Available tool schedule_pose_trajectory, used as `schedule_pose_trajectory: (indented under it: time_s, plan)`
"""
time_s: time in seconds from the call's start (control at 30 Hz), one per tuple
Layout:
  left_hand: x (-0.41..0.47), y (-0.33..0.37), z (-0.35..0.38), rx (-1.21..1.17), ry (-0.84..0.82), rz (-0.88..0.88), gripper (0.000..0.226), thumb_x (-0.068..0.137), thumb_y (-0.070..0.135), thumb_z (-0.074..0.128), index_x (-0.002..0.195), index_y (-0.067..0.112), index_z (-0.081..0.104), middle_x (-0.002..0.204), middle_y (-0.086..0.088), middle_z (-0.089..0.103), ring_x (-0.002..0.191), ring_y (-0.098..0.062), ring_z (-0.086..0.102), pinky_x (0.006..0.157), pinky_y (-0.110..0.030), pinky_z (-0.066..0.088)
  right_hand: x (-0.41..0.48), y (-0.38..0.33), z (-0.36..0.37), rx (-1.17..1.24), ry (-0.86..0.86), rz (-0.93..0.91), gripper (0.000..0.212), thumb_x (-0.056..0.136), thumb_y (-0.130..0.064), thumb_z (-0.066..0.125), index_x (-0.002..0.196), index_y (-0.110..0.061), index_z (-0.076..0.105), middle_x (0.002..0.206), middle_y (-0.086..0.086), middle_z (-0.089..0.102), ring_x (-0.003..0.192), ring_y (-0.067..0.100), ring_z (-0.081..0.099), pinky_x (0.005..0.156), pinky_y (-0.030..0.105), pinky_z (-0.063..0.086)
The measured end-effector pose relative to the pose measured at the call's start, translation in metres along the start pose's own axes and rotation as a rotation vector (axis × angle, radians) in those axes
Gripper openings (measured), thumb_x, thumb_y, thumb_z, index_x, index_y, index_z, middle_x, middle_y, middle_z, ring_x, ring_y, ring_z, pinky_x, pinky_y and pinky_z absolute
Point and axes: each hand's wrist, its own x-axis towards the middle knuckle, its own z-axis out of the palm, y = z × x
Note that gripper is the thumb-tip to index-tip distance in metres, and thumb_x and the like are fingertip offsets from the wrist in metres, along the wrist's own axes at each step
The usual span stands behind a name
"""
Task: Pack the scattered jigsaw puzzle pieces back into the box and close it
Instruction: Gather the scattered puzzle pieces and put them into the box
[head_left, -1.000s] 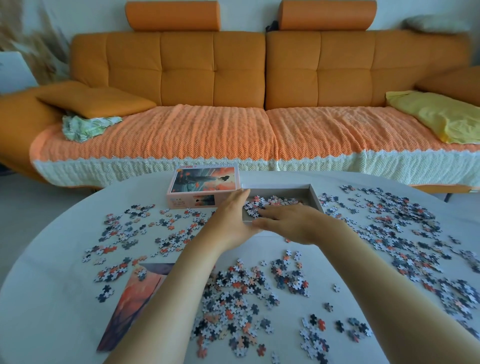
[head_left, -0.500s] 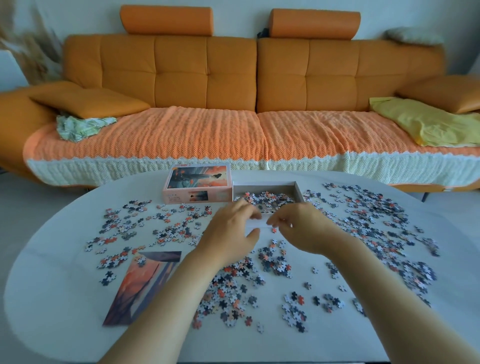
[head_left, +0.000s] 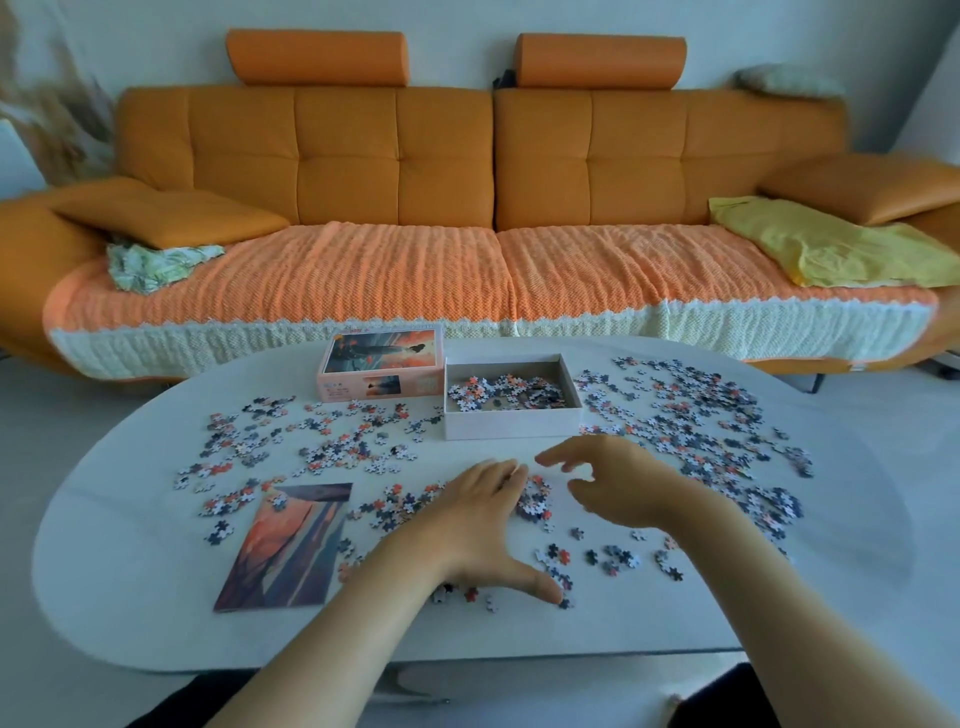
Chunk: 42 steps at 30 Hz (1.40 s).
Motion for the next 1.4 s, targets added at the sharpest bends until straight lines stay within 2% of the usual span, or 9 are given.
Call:
schedule_pose_trajectory:
  time_s: [0.1,0.2,0.33,0.53,0.8,0.97,1.13,1.27,1.4]
  plan:
    - [0.007,0.007,0.009,0.002,0.050,0.082,0.134,0.056,0.090,0.057,0.153,0.026,-0.009,0.161,0.013,-0.011,0.147,-0.010,-0.010,0.121,-0.037,0.002,-0.011,0.006,-0.011,-0.147,-0.177,0.076,0.071,0.073,-0.036,0.076,0.136,-0.044,0.044,0.125,-0.011,0.045,0.109,0.009,0.048,0.098,0.034,0.045]
    - [0.015,0.010,0.013,-0.012,0.103,0.123,0.119,0.065,0.083,0.057,0.154,0.030,-0.003,0.160,0.016,-0.003,0.147,-0.007,-0.004,0.120,-0.037,0.009,-0.019,0.013,-0.013,-0.184,-0.298,0.192,0.084,0.060,-0.040,0.087,0.130,-0.045,0.042,0.117,-0.008,0.049,0.103,0.015,0.055,0.094,0.038,0.049]
    - [0.020,0.007,0.007,-0.100,0.197,0.117,0.089,0.079,0.068,0.059,0.151,0.030,0.023,0.152,0.014,0.024,0.140,-0.005,0.016,0.115,-0.034,0.025,-0.015,0.014,-0.008,-0.039,-0.230,0.221,0.057,0.070,-0.022,0.084,0.118,-0.032,0.056,0.098,-0.007,0.061,0.072,0.012,0.065,0.064,0.025,0.055]
    - [0.025,0.004,-0.001,-0.169,0.290,0.091,0.059,0.083,0.054,0.064,0.135,0.029,0.051,0.129,0.016,0.048,0.124,-0.005,0.037,0.100,-0.026,0.036,0.005,0.003,0.011,-0.043,-0.015,0.128,0.025,0.080,-0.024,0.075,0.104,-0.030,0.070,0.089,-0.008,0.066,0.071,0.009,0.061,0.063,0.021,0.051]
    - [0.014,-0.018,-0.008,-0.066,0.126,0.000,0.091,0.077,0.072,0.057,0.152,0.034,0.021,0.150,0.016,0.020,0.140,-0.010,0.014,0.114,-0.036,0.020,0.001,0.018,-0.008,-0.176,-0.087,0.257,0.051,0.076,-0.034,0.077,0.123,-0.031,0.056,0.120,-0.004,0.053,0.107,0.019,0.055,0.092,0.035,0.049]
    - [0.017,-0.017,-0.006,-0.093,0.240,0.031,0.066,0.084,0.062,0.059,0.142,0.034,0.043,0.134,0.014,0.037,0.129,-0.009,0.028,0.110,-0.033,0.029,0.005,0.012,0.002,-0.083,-0.113,0.231,0.036,0.081,-0.021,0.072,0.113,-0.033,0.060,0.097,-0.009,0.057,0.087,0.011,0.057,0.073,0.023,0.048]
    - [0.015,-0.023,-0.012,-0.160,0.238,-0.010,0.078,0.081,0.063,0.062,0.147,0.030,0.036,0.132,0.016,0.037,0.128,-0.006,0.030,0.105,-0.029,0.033,0.018,-0.003,0.014,-0.045,-0.022,0.138,0.043,0.084,-0.007,0.058,0.120,-0.031,0.063,0.101,-0.012,0.059,0.084,0.007,0.059,0.072,0.022,0.053]
    - [0.009,-0.036,-0.017,-0.075,0.102,-0.104,0.093,0.076,0.068,0.060,0.152,0.034,0.019,0.143,0.015,0.023,0.135,-0.013,0.021,0.111,-0.040,0.030,0.020,-0.005,0.007,-0.072,-0.034,0.136,0.058,0.083,-0.030,0.069,0.138,-0.028,0.048,0.120,-0.006,0.050,0.098,0.013,0.053,0.082,0.025,0.046]
    - [0.010,-0.036,-0.014,-0.125,0.109,-0.090,0.079,0.081,0.056,0.060,0.150,0.033,0.027,0.133,0.013,0.028,0.131,-0.010,0.024,0.109,-0.038,0.032,0.023,-0.012,0.017,-0.171,-0.142,0.184,0.090,0.069,-0.058,0.076,0.144,-0.028,0.038,0.131,0.000,0.037,0.115,0.023,0.047,0.098,0.038,0.044]
